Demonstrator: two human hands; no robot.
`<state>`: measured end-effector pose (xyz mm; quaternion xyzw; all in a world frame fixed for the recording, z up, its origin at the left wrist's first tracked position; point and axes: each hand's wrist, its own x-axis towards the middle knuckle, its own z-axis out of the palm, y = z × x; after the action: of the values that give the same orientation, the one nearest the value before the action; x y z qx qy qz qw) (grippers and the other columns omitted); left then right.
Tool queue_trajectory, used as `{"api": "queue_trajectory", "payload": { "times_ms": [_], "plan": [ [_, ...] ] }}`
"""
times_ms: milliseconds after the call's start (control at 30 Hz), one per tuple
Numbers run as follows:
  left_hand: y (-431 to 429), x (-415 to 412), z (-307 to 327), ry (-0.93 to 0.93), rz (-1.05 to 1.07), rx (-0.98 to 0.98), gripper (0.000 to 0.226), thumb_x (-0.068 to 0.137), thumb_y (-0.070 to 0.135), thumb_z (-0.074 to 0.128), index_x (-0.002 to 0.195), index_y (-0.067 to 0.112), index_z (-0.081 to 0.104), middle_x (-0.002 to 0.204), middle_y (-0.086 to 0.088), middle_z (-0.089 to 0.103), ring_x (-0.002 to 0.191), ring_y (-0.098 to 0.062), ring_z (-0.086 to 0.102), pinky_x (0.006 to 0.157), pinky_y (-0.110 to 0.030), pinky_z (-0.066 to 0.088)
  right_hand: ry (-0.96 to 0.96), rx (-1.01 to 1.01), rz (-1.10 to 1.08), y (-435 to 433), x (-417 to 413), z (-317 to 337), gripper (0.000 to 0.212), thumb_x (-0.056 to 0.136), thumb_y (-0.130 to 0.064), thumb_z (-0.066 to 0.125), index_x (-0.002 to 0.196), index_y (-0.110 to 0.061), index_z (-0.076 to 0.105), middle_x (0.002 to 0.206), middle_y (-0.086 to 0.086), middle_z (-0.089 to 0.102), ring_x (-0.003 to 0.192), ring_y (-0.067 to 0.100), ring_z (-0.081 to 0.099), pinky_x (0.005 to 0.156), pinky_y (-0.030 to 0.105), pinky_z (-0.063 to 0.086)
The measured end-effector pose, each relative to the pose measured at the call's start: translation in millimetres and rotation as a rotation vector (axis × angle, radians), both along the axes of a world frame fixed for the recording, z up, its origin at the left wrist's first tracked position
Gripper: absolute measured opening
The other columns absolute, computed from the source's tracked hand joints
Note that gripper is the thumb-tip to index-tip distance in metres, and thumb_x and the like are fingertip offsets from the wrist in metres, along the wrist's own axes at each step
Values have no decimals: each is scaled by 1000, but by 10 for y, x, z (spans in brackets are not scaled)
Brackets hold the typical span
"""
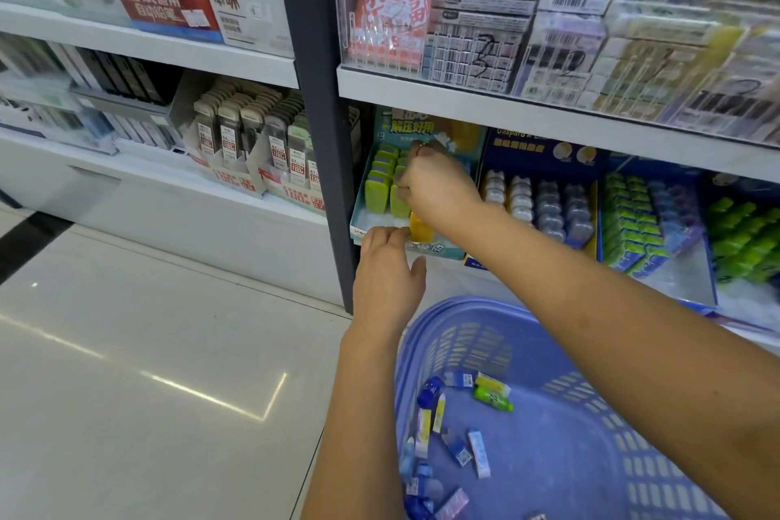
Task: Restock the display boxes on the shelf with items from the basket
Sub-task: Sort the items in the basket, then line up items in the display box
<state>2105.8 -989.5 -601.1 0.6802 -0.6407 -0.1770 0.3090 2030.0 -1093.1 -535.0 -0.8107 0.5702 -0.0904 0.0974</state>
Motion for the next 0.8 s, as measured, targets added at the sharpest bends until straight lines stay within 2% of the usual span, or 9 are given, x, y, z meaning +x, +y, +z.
{"api": "queue_trajectory", "payload": {
  "times_ms": [133,267,367,433,500,533,633,700,800],
  "plan": [
    [59,26,50,63,-18,14,42,93,18,54,134,9,50,139,-6,46,136,-19,33,108,-25,27,60,-91,11,78,-28,-26,41,92,-22,52,123,4,47,124,18,51,127,30,35,83,34,39],
    [278,13,217,223,115,-158,28,93,16,54,119,10,61,119,-5,60,107,-17,57,92,-24,44,138,-94,117,237,-133,77,41,93,-28,48,130,-12,53,134,13,42,126,32,32,98,37,33],
    [443,-71,300,257,96,-163,13,92,19,55,96,14,66,83,3,66,73,-9,59,67,-18,43,-131,-227,115,589,-431,59,36,92,-28,52,125,-15,58,119,10,48,109,25,45,89,32,36],
    [499,-180,246,200,12,-37,13,92,21,55,89,15,66,71,6,63,67,-12,57,62,-23,41,-289,-191,88,924,-713,-61,28,92,-30,54,116,-16,60,102,5,53,89,19,52,75,32,41],
    [534,-302,102,124,-65,93,15,92,21,55,87,12,67,75,-2,67,71,-19,60,63,-27,40,-250,-75,79,1224,-1030,-325,20,91,-29,56,106,-17,61,87,3,58,79,20,56,70,34,46],
    [547,-370,1,87,-96,157,16,92,19,55,86,9,66,79,-7,69,75,-23,62,64,-28,41,-196,19,60,1343,-1191,-498,19,90,-28,57,105,-17,62,87,4,61,82,22,58,74,35,47],
    [610,-617,-413,-22,-218,386,18,91,12,52,88,1,64,91,-19,68,89,-32,63,74,-34,46,10,302,0,1596,-1571,-1042,31,90,-25,56,119,-16,59,113,9,62,108,25,56,90,32,41],
    [693,-783,-735,-135,-328,587,23,90,9,50,103,1,66,107,-20,66,104,-32,61,86,-36,48,82,408,-12,1681,-1698,-1383,37,92,-25,53,127,-15,55,123,12,57,118,25,51,95,29,34],
    [878,-946,-1189,-273,-478,818,36,91,6,49,125,6,57,131,-17,56,122,-29,52,99,-33,39,94,469,42,1752,-1734,-1820,33,92,-13,47,124,-9,57,125,15,56,120,29,49,97,31,34]
  ]
}}
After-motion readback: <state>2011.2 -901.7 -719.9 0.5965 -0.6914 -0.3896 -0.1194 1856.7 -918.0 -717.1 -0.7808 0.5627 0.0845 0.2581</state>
